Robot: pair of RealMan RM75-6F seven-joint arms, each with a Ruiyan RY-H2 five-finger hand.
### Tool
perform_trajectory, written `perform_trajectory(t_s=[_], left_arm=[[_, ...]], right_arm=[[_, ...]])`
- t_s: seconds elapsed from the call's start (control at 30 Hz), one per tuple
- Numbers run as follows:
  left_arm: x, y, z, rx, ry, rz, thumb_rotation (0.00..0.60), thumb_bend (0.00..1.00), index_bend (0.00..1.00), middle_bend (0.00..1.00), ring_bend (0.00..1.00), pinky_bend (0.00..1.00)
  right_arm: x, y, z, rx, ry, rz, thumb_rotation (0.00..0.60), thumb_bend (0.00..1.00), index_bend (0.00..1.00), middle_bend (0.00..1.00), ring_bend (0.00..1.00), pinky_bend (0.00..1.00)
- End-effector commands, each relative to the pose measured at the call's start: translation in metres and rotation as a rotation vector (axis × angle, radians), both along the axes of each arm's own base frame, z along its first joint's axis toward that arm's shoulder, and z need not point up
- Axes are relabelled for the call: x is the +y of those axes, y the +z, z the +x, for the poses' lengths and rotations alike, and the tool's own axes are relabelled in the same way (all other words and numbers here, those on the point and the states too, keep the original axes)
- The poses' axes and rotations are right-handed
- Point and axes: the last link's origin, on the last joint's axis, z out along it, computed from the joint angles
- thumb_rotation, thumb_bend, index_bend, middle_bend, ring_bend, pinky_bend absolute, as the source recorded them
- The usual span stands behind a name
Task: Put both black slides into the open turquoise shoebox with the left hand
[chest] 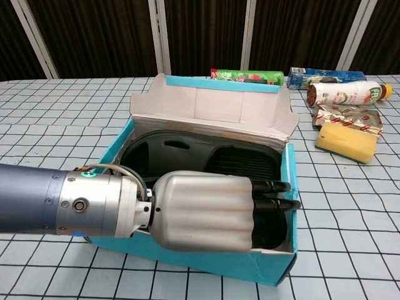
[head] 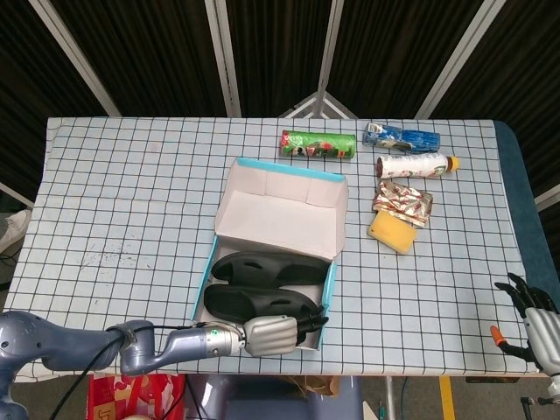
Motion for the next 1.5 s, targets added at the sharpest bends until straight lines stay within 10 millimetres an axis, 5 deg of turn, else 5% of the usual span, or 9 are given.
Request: perform_trajectory(t_s=[0.03,0.17,0.47,0.9,1.07,1.27,1.5], left_arm=[[0.002,0.003,-0.001,-0.003,-0.002,0.009,0.6,0.31,0.26,0.19,0.0,0.0],[0.005,0.009,-0.004,-0.004,0.018,0.025,0.6,0.27,0.13,0.02,0.0,0.0],[0.009,0.03,-0.004,0.003,0.036,0.078,0.6,0.22,0.05,0.0,0.0,0.0],[0.01,0.106,0.002,-0.069,0.087,0.196,0.6,0.22,0.02,0.0,0.0,0.0],[0.004,0.162,-0.002,-0.286,0.198,0.256,0.6,0.22,0.02,0.06,0.0,0.0],[-0.006,0.237,-0.057,-0.661,0.528,0.419,0.6,0.22,0.16,0.21,0.04,0.0],[-0.041,0.258,-0.157,-0.849,0.956,0.538,0.6,0.22,0.19,0.25,0.08,0.04]], right_arm=[[0.0,0.0,0.0,0.0,0.0,0.0,0.6,0.39,0.19,0.05,0.13,0.07],[0.0,0.0,0.0,0.0,0.002,0.0,0.6,0.39,0.19,0.05,0.13,0.07],[0.0,0.0,0.0,0.001,0.001,0.002,0.6,0.39,0.19,0.05,0.13,0.07],[0.0,0.0,0.001,-0.002,0.001,0.004,0.6,0.39,0.19,0.05,0.13,0.07],[0.001,0.001,0.001,-0.005,0.003,0.0,0.6,0.39,0.19,0.05,0.13,0.07],[0.002,0.001,0.003,-0.008,0.011,-0.002,0.6,0.39,0.19,0.05,0.13,0.07],[0.002,-0.001,0.006,0.002,0.039,-0.006,0.6,0.39,0.19,0.05,0.13,0.07]])
